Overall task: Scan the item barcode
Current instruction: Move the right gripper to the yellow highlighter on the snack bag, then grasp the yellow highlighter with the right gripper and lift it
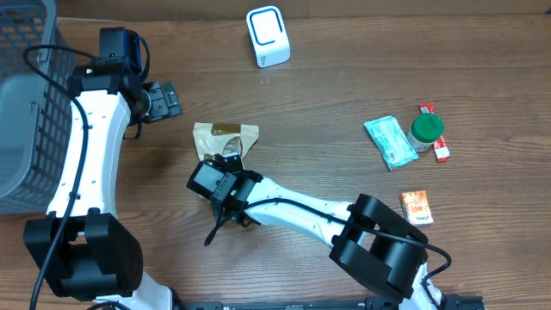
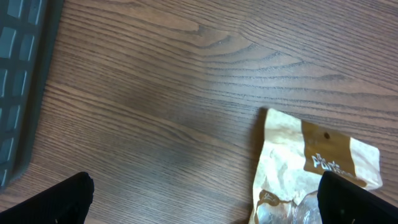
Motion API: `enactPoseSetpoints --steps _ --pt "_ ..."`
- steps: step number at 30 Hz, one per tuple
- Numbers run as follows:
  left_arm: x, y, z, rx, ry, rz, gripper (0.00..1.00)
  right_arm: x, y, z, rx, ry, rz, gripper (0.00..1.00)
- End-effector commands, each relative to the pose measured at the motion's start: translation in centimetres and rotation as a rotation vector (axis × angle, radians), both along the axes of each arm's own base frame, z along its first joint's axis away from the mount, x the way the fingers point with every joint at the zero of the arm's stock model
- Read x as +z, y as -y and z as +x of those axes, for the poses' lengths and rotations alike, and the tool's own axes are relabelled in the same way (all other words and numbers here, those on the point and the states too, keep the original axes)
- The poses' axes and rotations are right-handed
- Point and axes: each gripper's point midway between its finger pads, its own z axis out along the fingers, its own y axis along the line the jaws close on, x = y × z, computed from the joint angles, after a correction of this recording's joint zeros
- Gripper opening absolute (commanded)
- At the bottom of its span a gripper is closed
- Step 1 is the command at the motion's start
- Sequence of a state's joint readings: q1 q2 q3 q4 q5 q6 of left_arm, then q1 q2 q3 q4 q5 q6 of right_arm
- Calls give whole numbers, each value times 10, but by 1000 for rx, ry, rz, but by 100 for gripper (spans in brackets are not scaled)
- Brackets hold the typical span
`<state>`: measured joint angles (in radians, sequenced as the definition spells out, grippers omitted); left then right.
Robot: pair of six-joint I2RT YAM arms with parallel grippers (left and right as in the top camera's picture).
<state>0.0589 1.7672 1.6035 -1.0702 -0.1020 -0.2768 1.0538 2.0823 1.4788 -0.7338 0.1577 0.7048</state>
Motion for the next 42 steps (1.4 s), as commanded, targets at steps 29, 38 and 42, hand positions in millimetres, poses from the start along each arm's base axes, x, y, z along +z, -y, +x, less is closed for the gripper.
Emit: enactPoseSetpoints --steps 29,38,42 --pt "11 3 3 -28 28 14 100 20 103 21 -82 -139 -259 26" --pt "11 3 3 -28 28 14 100 18 144 52 -126 -167 -280 27" --pt "11 3 3 -28 28 14 100 16 155 65 -163 -161 -266 27"
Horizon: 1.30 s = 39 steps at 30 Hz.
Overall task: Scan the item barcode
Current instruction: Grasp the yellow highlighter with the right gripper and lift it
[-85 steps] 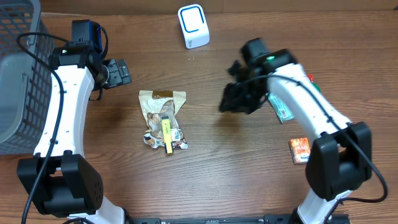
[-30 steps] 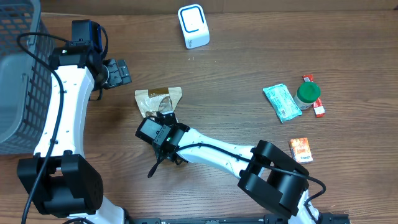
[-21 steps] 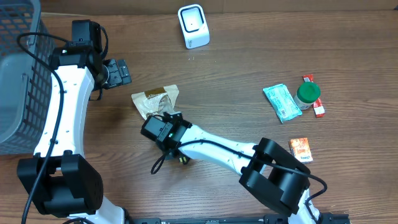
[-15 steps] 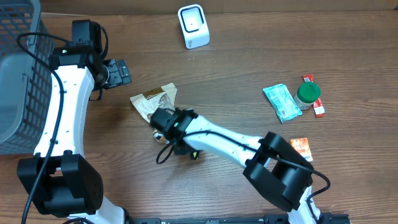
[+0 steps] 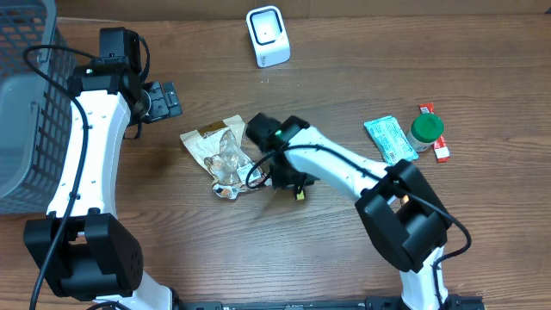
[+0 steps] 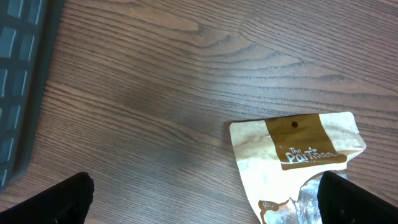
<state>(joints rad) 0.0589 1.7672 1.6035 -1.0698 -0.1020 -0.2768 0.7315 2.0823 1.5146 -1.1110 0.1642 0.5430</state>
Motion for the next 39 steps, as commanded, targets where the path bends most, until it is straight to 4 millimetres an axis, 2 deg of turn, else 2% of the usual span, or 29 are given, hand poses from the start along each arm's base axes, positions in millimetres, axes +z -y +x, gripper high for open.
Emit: enactPoseSetpoints --steps 1,2,4,9,19,26,29,33,39 --pt "11 3 3 -28 28 14 100 17 5 16 -5 51 30 30" --pt "11 3 3 -28 28 14 100 16 7 18 -10 51 30 34" --pt "11 3 3 -28 28 14 100 16 8 20 -15 56 33 50" --pt "11 3 3 -28 28 14 100 16 8 19 -16 53 33 55" --pt "11 3 3 -28 28 14 100 3 19 -6 -23 -43 5 47" --pt "11 3 3 -28 28 14 100 -9 19 -20 -34 -95 28 44" --pt "11 3 3 -28 28 14 100 -12 19 -22 -34 -101 36 41" --pt "11 3 3 -28 28 14 100 -13 18 -20 -34 -95 40 26" --pt "11 3 3 -28 28 14 100 -12 19 -22 -34 -102 34 28"
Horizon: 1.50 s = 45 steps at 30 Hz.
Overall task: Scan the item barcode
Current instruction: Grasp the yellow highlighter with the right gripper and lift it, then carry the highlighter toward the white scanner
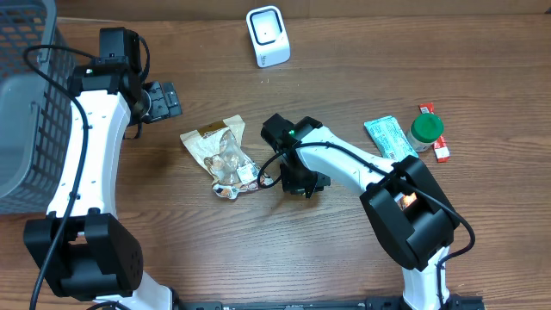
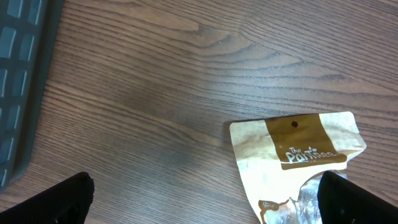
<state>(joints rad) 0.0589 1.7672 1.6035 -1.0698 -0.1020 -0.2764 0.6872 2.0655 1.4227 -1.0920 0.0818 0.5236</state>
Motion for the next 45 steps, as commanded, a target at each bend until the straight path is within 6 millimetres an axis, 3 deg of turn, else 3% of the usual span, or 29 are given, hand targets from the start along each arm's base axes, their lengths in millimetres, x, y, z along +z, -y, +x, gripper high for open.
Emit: enactPoseSetpoints --steps 1,3,6,12,18,26,30,39,45 --pt "11 3 3 -28 28 14 100 4 2 -5 -3 -7 5 32" --pt "11 3 3 -28 28 14 100 4 2 -5 -3 -9 4 33" --pt "11 3 3 -28 28 14 100 4 1 -4 -3 -5 7 18" --pt "11 3 3 -28 28 14 100 14 -6 -2 53 -5 47 9" --pt "11 3 3 -28 28 14 100 66 -35 7 126 42 256 8" --pt "11 3 3 -28 28 14 100 161 -53 -7 293 -16 819 9" --pt "11 3 3 -28 28 14 100 197 -46 -13 353 -53 1092 9" --pt "11 3 3 -28 28 14 100 250 -30 -20 416 -9 1451 9" --pt "11 3 3 -28 28 13 100 273 -8 -14 383 78 1582 4"
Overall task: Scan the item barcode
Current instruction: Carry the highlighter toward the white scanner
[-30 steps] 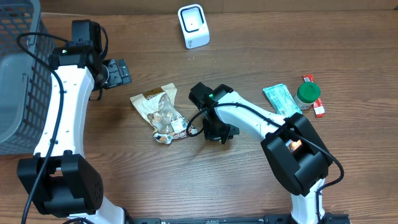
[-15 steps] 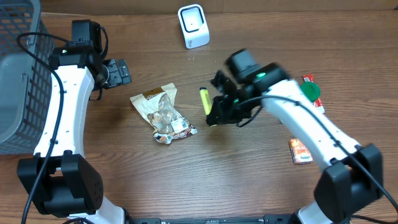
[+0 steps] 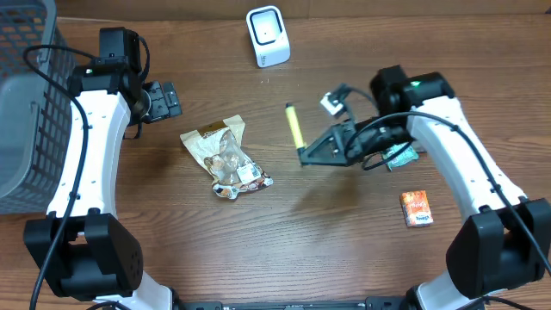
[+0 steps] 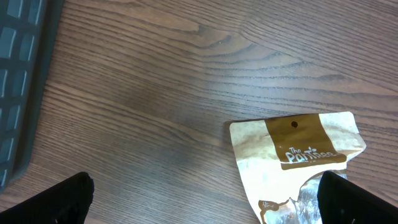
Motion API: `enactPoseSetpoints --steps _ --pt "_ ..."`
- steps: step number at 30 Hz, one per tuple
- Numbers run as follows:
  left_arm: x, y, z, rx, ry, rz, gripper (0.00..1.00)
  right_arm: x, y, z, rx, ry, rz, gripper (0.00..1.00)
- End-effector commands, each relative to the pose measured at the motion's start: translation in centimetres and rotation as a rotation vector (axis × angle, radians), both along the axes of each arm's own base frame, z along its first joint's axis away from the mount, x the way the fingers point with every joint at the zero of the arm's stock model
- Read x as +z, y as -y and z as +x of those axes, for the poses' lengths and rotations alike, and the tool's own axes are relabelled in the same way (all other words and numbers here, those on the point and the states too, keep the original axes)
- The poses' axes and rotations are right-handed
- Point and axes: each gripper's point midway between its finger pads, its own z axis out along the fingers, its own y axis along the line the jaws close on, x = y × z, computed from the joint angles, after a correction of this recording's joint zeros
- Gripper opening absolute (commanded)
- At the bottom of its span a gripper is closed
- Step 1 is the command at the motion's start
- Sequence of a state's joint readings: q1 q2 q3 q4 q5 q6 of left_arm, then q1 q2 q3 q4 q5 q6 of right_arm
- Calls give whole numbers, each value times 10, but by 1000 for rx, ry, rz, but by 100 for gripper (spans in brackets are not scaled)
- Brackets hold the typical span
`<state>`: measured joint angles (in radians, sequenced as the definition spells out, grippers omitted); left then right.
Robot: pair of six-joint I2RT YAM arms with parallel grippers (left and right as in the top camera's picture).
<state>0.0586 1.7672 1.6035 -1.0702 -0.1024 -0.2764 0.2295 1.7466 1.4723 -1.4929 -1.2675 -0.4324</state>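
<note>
A thin yellow stick [image 3: 294, 126] hangs above the middle of the table. My right gripper [image 3: 306, 155] is shut on its lower end. The white barcode scanner [image 3: 268, 35] stands at the far edge, beyond the stick. A tan and clear snack bag [image 3: 225, 159] lies flat on the wood left of the stick; its brown-labelled top [image 4: 298, 149] also shows in the left wrist view. My left gripper [image 3: 164, 101] hovers up and to the left of the bag. It stands open [image 4: 205, 190], with nothing between its fingers.
A grey mesh basket [image 3: 21, 95] fills the left edge, and its wall [image 4: 18, 74] shows in the left wrist view. An orange box [image 3: 416, 207] lies at the right front. A teal packet [image 3: 402, 154] peeks out from under the right arm.
My right gripper was low on the table just right of the snack bag. Now it is further right and raised, holding a yellow stick. The bag and the left arm have not moved.
At first my right gripper sat on the near end of the crumpled bag. Then the bag lay flatter and further left, with the gripper at its right side by a small yellow thing. It stayed beside the bag, and now holds the yellow stick up at mid-table.
</note>
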Motion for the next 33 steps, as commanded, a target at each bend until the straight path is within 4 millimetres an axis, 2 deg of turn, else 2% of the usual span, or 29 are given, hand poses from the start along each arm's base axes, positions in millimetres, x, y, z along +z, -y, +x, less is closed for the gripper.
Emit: enactPoseSetpoints --steps 1,6,28,33 --pt "11 2 3 -27 28 13 100 35 13 9 -46 136 200 4" --pt "11 2 3 -27 28 13 100 36 24 6 -66 142 194 4" --pt "11 2 3 -27 28 13 100 36 24 6 -66 145 194 4" --pt "11 2 3 -27 28 13 100 26 25 7 -44 185 152 5"
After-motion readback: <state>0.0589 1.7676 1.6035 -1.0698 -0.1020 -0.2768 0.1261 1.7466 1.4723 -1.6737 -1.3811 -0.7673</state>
